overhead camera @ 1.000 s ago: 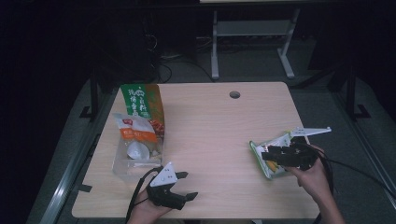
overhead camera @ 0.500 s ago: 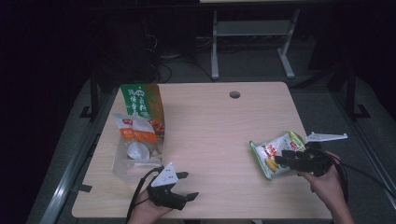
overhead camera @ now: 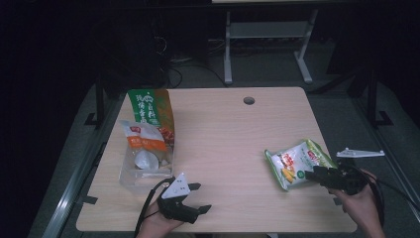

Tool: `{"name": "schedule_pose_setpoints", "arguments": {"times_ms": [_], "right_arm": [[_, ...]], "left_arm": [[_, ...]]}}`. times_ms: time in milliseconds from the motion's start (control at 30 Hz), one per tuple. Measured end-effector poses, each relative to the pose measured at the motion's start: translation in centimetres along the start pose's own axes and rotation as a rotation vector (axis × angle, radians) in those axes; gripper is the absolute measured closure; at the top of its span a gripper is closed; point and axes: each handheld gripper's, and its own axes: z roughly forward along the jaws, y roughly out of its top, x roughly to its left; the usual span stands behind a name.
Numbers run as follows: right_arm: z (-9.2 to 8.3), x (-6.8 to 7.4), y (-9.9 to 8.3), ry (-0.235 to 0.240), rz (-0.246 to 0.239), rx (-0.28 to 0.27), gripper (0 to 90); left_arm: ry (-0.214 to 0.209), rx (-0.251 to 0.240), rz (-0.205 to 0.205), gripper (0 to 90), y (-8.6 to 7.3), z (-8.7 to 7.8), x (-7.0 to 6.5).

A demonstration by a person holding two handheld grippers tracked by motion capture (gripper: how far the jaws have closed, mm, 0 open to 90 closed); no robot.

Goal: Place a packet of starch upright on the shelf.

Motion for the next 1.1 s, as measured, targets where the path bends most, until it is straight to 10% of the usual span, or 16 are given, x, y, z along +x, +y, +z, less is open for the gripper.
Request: {"name": "schedule_pose_setpoints", "arguments": {"times_ms": [533,1100], "right_arm": [[-0.8,-1.9,-3.1,-0.076,0.097,0.03,44.9],[1.7,-4.3,-3.0,-0.041,0.206,0.028,40.4]], "left_arm": [[-0.002,0.002,0.004,24.9,0.0,0.2,0.0],[-0.003,0.006,0.004,24.9,0.0,0.3,-0.1]]}}
